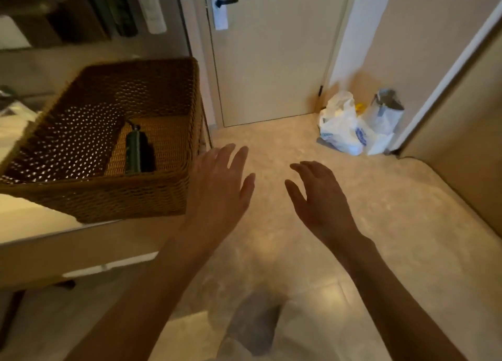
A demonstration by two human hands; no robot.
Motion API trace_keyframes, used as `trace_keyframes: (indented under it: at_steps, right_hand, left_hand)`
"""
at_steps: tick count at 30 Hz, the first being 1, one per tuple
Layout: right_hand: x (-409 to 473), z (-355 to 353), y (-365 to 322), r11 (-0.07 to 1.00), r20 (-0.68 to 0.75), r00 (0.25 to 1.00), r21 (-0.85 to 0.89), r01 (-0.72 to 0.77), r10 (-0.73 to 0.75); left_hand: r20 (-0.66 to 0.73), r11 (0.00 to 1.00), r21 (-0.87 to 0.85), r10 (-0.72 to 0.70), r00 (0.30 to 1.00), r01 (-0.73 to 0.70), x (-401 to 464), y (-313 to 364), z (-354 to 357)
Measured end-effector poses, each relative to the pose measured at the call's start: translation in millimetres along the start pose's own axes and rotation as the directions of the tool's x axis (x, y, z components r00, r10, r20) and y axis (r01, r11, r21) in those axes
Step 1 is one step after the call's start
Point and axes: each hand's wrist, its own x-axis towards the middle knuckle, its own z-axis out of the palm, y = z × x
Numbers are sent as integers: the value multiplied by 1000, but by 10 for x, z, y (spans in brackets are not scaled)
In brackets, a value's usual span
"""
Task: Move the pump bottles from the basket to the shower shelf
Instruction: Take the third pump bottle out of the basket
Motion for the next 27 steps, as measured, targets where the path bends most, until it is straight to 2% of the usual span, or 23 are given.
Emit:
trace_keyframes:
  at_steps: [6,13,17,22,24,27]
  right_hand:
    - [1253,-25,57,964,134,956,64,256,-263]
    - [2402,325,-451,820,168,803,153,552,-572]
    - [2844,645,-857,719,160,705,258,646,-691]
    - [3224,996,-1386,557,181,527,318,767,-830]
    - [3364,1158,-1594,499,253,435,314,808,-864]
    - [3521,1462,-1878,361,428,253,192,913,-868]
  left_hand:
    - [-168,968,69,-225,960,240,744,-195,-170]
    - [-157,835,168,-502,850,524,1111,-971,-208]
    - [-145,764,168,-605,783,622,1217,-1384,-77]
    - [-105,623,216,-751,652,752,1247,-1771,38]
    - [-99,560,218,-802,589,799,1237,-1851,52]
    - [-103,475,237,-855,508,848,1219,-1908,53]
